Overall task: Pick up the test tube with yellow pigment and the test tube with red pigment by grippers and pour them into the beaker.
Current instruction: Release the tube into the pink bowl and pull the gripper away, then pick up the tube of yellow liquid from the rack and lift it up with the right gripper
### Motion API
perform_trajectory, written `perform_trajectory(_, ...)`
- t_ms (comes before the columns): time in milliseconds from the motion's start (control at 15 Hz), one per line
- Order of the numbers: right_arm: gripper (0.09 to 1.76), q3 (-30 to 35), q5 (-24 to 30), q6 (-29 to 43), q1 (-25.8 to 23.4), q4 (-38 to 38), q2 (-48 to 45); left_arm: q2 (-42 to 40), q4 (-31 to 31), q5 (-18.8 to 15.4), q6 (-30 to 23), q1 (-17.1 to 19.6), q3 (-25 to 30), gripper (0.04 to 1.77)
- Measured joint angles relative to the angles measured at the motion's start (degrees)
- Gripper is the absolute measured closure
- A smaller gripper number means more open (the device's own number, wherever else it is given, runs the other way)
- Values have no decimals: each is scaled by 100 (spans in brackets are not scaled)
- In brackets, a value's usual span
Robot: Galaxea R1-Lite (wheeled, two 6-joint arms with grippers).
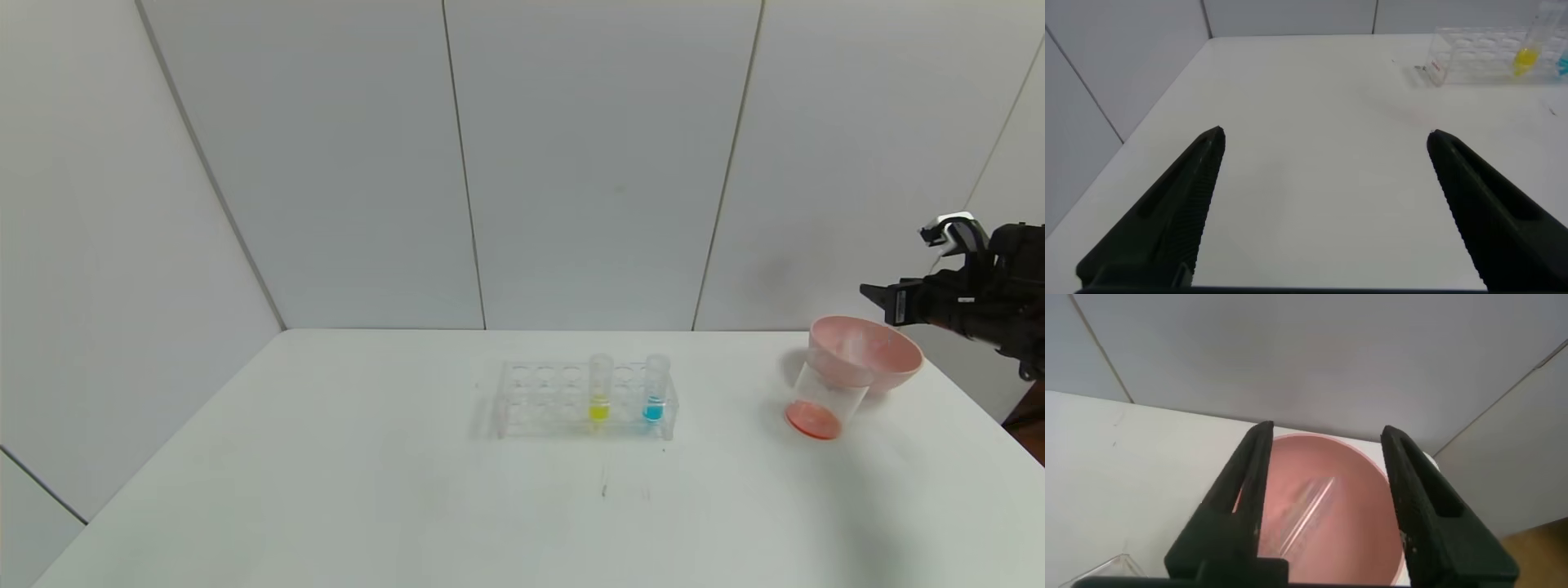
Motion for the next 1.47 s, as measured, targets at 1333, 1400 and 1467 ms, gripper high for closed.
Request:
perform_trajectory(1333, 19, 2217, -677, 1353, 840, 1921, -3812, 0, 0, 0, -2, 0, 0, 5)
perform_trajectory(1400, 19, 2408, -879, 1477, 1023, 1921, -4019, 0, 0, 0, 0, 0, 0, 5)
perform_trajectory(1467, 18, 2555, -1048, 1579, 1232, 1921, -4184, 0, 0, 0, 0, 0, 0, 5)
